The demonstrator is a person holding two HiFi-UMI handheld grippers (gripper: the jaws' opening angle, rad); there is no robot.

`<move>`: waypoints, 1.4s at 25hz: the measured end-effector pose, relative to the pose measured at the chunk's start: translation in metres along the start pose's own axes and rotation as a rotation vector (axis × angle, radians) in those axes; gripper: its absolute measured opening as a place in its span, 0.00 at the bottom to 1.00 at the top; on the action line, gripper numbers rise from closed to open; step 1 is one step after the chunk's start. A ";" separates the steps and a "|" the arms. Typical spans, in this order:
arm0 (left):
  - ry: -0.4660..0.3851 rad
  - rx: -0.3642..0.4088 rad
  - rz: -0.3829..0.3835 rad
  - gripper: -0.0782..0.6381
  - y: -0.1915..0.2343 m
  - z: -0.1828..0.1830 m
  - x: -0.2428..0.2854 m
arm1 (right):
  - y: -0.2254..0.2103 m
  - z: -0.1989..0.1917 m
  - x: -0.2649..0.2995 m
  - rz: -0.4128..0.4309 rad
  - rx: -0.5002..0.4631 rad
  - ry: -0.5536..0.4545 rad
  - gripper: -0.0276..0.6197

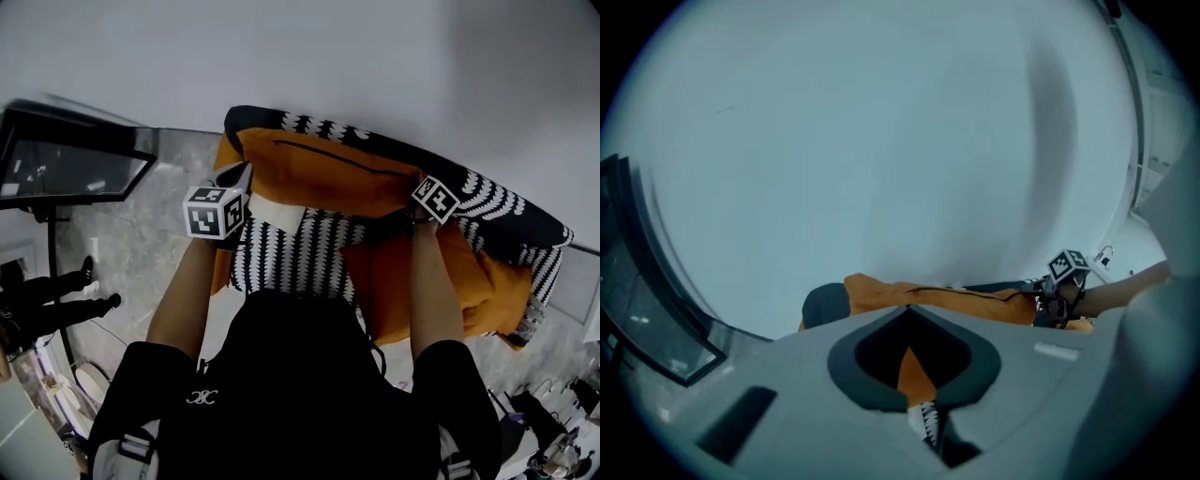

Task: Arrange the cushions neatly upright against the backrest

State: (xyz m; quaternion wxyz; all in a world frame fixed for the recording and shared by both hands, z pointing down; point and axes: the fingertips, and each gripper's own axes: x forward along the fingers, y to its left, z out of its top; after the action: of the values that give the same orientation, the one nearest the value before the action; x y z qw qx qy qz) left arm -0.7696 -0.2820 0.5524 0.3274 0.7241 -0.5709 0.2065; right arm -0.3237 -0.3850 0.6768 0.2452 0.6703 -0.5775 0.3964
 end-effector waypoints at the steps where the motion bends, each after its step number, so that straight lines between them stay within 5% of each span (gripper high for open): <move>1: -0.011 0.015 -0.006 0.11 -0.006 0.002 -0.002 | -0.002 0.001 -0.008 -0.004 -0.018 -0.009 0.42; 3: -0.028 0.050 -0.015 0.12 -0.019 0.007 -0.005 | -0.006 -0.003 -0.027 -0.004 -0.077 -0.014 0.24; 6: -0.041 0.093 -0.014 0.12 -0.033 0.010 -0.006 | -0.002 -0.015 -0.056 0.006 -0.170 -0.022 0.15; 15: 0.007 0.103 -0.109 0.12 -0.082 -0.021 0.001 | -0.017 -0.054 -0.089 0.033 -0.084 -0.043 0.14; 19: 0.001 0.131 -0.132 0.12 -0.092 -0.024 -0.005 | -0.022 -0.045 -0.095 0.034 -0.046 -0.114 0.30; 21: -0.006 0.133 -0.132 0.12 -0.093 -0.022 -0.008 | -0.022 -0.040 -0.102 0.034 -0.052 -0.141 0.31; 23: -0.017 0.136 -0.130 0.12 -0.094 -0.018 -0.012 | -0.022 -0.033 -0.111 0.016 -0.063 -0.170 0.26; 26: -0.040 0.142 -0.132 0.12 -0.099 -0.014 -0.020 | -0.023 -0.024 -0.131 -0.020 -0.076 -0.210 0.05; 35: -0.175 0.173 -0.090 0.12 -0.129 0.018 -0.053 | 0.022 0.000 -0.215 0.113 -0.185 -0.365 0.05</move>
State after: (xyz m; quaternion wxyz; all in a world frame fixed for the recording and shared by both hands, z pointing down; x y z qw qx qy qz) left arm -0.6603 -0.2407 0.4739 0.2216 0.7896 -0.5445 0.1759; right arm -0.3495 -0.2647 0.4988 0.1746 0.6720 -0.6830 0.2268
